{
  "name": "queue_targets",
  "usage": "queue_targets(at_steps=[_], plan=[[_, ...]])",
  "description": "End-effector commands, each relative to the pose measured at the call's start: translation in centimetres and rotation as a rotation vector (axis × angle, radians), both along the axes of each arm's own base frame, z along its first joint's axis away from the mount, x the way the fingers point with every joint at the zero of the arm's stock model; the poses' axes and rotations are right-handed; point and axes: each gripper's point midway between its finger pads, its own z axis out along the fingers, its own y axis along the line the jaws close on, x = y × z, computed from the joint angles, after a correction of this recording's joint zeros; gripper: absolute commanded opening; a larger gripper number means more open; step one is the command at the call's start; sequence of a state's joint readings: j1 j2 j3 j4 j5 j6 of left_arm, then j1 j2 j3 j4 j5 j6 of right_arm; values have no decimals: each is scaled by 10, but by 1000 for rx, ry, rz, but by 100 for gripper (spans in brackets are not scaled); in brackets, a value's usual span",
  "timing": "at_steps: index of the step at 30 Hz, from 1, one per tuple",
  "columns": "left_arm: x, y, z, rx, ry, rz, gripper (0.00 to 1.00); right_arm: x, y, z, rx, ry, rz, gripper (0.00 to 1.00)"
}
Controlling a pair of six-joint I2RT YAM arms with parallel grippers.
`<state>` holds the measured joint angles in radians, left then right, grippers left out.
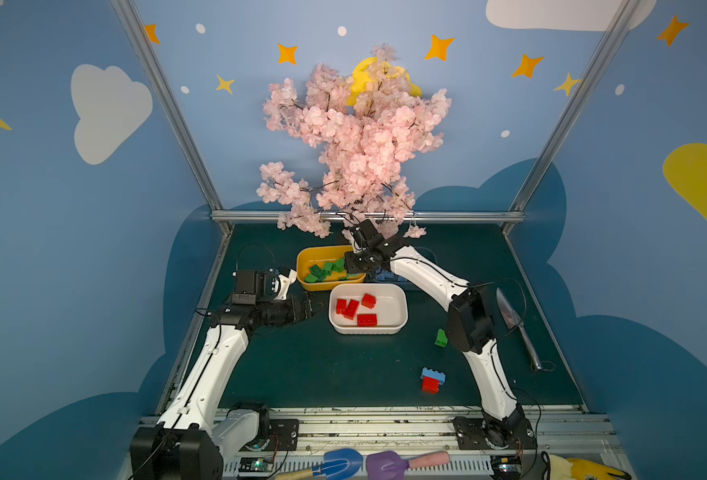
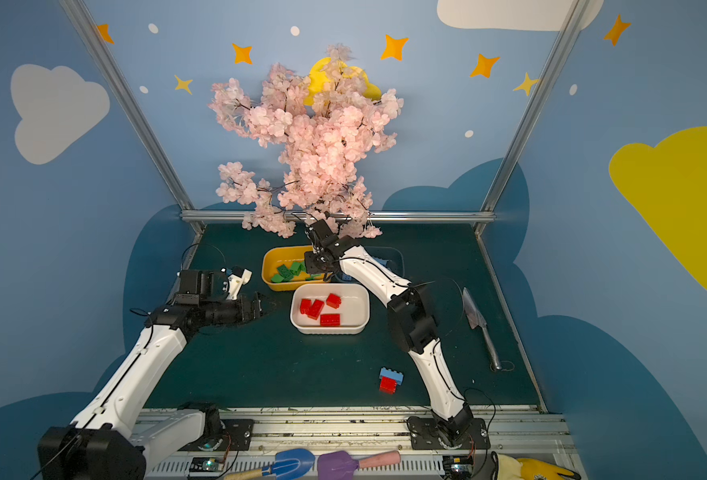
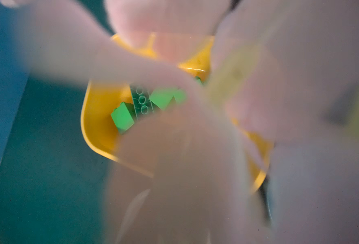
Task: Sort the legos into containers by color
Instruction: 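Carry the green brick with the right gripper and release it into the yellow tub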
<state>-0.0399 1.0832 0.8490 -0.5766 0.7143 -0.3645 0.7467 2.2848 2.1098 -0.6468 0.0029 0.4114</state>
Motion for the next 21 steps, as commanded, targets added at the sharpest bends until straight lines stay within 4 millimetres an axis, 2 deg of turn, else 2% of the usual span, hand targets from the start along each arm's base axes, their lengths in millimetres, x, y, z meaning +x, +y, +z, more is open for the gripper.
queue_targets(at_steps=[1,5,13,18,21], plan=[[-5,-1,-4,-16,7,-9,100,26,2,-1,-12,-124,-9,24],[-6,-1,-6,-13,13,-9,100,41,8,-8,-2,-237,15,28],[-9,0,-11,-4,26,-13,99,56,6,-18,-78,-275,55,35],[-10,-1,-12,-6,29,-13,100,52,2,-5,-88,-285,79,58],[-10,0,-12,-7,29,-13,99,46,-6,13,-91,-318,81,60]])
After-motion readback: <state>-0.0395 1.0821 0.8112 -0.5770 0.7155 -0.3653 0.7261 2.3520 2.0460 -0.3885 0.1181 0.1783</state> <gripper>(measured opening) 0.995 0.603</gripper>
